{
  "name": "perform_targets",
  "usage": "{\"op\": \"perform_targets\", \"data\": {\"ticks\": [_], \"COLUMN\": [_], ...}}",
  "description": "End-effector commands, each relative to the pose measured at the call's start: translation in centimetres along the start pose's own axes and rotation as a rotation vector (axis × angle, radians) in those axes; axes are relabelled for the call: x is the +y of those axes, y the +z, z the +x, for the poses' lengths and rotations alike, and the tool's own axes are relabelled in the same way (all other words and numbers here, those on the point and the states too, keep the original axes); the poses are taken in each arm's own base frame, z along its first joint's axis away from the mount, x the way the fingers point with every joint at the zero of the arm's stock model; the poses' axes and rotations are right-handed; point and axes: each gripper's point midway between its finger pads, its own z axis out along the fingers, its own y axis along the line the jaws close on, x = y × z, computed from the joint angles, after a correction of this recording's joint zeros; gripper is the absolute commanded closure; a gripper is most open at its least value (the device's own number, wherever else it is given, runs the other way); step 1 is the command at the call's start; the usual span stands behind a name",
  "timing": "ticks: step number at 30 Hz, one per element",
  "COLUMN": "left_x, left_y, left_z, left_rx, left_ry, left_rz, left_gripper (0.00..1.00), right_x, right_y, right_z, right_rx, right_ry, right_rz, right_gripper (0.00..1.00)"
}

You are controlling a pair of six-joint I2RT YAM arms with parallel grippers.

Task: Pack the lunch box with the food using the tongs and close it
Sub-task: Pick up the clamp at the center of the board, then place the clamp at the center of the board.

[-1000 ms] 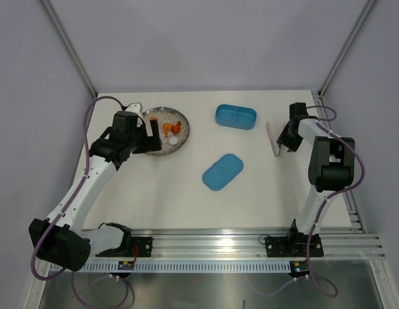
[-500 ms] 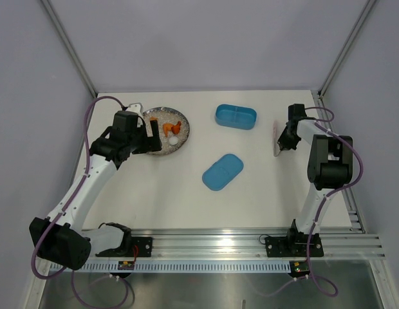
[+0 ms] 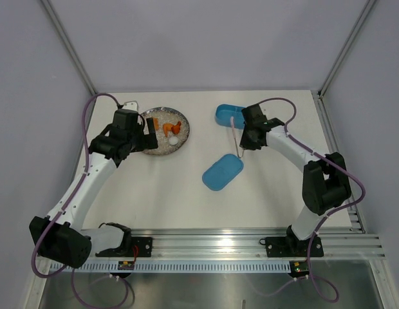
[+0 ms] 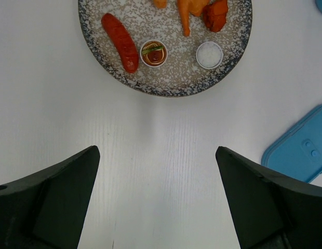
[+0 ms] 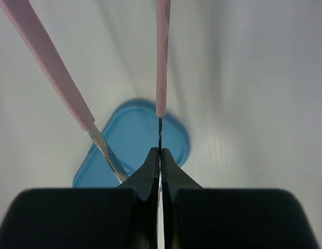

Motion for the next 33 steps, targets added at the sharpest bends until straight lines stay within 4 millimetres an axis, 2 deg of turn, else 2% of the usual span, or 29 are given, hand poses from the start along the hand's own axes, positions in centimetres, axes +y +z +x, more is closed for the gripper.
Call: {"op": "perform_targets", "data": {"ticks": [1,3,4,6,7,11,14,17,20,21,29,33], "left_x": [0.6,0.9,0.9,1.1,1.1,1.0,1.0,1.1,1.2,1.1,1.5,1.5], "left_y": [-1.9,-2.1,-2.3,-2.4,-2.4,-2.6,-2.6,-2.8,-2.6,-2.6,-2.5,-2.5], "left_z": [-2.9,-3.0,-3.1,-3.1,-3.1,-2.9,-2.6,-2.5,-2.3,-2.3,-2.1,-1.9], "left_rx": [-0.117,-0.129,-0.137,-0.144,-0.147,-0.148,-0.14,-0.13,-0.117,-0.115,-0.109,-0.101], "left_ry": [-0.043,-0.051,-0.055,-0.061,-0.063,-0.078,-0.085,-0.077,-0.074,-0.072,-0.084,-0.085], "left_rz": [-0.036,-0.051,-0.051,-0.056,-0.055,-0.044,-0.039,-0.046,-0.054,-0.052,-0.076,-0.078], "left_gripper": [0.01,0.01,0.01,0.01,0.01,0.01,0.01,0.01,0.01,0.01,0.01,0.01], "right_x": [4.5,7.0,8.8,10.8,11.8,14.3,15.5,16.2,17.5,18.1,19.8,20.2], "right_y": [-2.2,-2.9,-3.1,-3.5,-3.2,-2.5,-2.4,-2.5,-2.8,-3.2,-3.0,-2.4], "right_z": [1.7,2.4,4.2,5.0,6.2,7.1,7.1,8.0,10.1,11.4,18.6,20.2], "right_rx": [0.003,0.003,0.027,0.026,0.044,0.075,0.081,0.097,0.119,0.131,0.223,0.245], "right_ry": [0.0,-0.035,-0.081,-0.112,-0.136,-0.12,-0.104,-0.098,-0.136,-0.165,-0.261,-0.289], "right_rz": [-0.059,-0.094,-0.114,-0.135,-0.141,-0.192,-0.211,-0.217,-0.239,-0.249,-0.247,-0.239], "right_gripper": [1.0,1.0,1.0,1.0,1.0,1.0,1.0,1.0,1.0,1.0,1.0,1.0]}}
